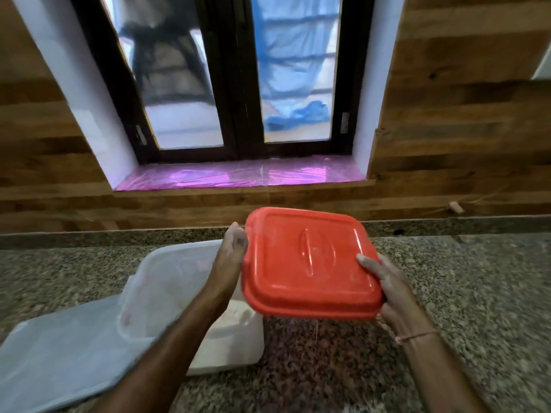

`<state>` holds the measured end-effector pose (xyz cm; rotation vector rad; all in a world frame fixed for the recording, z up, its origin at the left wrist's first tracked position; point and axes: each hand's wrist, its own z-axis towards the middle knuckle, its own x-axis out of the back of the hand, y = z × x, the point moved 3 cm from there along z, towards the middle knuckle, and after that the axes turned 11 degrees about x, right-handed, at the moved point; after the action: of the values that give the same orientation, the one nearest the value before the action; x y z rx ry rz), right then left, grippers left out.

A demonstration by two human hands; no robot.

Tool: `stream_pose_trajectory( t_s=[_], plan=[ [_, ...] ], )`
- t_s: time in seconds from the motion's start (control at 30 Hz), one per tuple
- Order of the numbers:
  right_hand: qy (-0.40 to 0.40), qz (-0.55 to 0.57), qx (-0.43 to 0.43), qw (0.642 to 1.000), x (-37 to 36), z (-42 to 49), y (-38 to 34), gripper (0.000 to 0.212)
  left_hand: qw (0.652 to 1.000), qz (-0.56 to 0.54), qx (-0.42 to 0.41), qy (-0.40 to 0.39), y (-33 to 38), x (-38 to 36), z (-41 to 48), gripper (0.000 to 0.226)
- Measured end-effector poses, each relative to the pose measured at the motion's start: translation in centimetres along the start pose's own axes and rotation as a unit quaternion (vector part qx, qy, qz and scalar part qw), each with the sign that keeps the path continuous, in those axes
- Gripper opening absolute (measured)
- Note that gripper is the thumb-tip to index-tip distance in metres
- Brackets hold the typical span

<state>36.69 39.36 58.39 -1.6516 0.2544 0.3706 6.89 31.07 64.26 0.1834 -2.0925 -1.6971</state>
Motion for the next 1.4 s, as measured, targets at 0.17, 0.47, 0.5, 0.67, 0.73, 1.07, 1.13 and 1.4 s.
stream_pose_trajectory(
  t_s=[0.17,0.47,0.5,0.67,0.73,1.07,1.13,1.4],
  plan=[
    [-0.021,-0.074,0.058,0.995,-9.8,-2.0,-0.5,0.044,0.996,-0.029,0.015,0.087,0.2,8.3,0.5,0.071],
    [-0.042,-0.296,0.065,0.952,-20.4,-4.0,7.2,0.040,0.983,-0.010,0.117,0.141,-7.6,19.7,0.5,0.068],
    [-0.039,-0.303,0.060,0.950,-20.7,-4.2,7.7,0.039,0.983,-0.018,0.132,0.130,-8.3,20.0,0.8,0.069],
    [-0.010,-0.384,0.083,0.920,-20.7,-4.1,9.5,0.053,0.979,-0.024,0.178,0.094,-11.2,20.7,2.9,0.070],
    [-0.003,-0.401,0.079,0.913,-19.8,-3.4,10.5,0.063,0.980,-0.032,0.175,0.086,-11.0,20.6,3.2,0.054],
    [0.005,-0.344,0.025,0.939,-21.1,-6.0,9.1,0.047,0.981,0.043,0.176,0.064,-12.3,20.9,3.9,0.102],
    [0.013,-0.332,0.027,0.943,-20.8,-6.8,9.7,0.048,0.982,0.042,0.176,0.059,-13.2,21.2,4.2,0.104],
    [0.085,-0.271,-0.008,0.959,-18.9,-7.0,10.7,0.107,0.963,-0.027,0.267,-0.030,-12.0,22.4,2.1,0.078]
  ],
)
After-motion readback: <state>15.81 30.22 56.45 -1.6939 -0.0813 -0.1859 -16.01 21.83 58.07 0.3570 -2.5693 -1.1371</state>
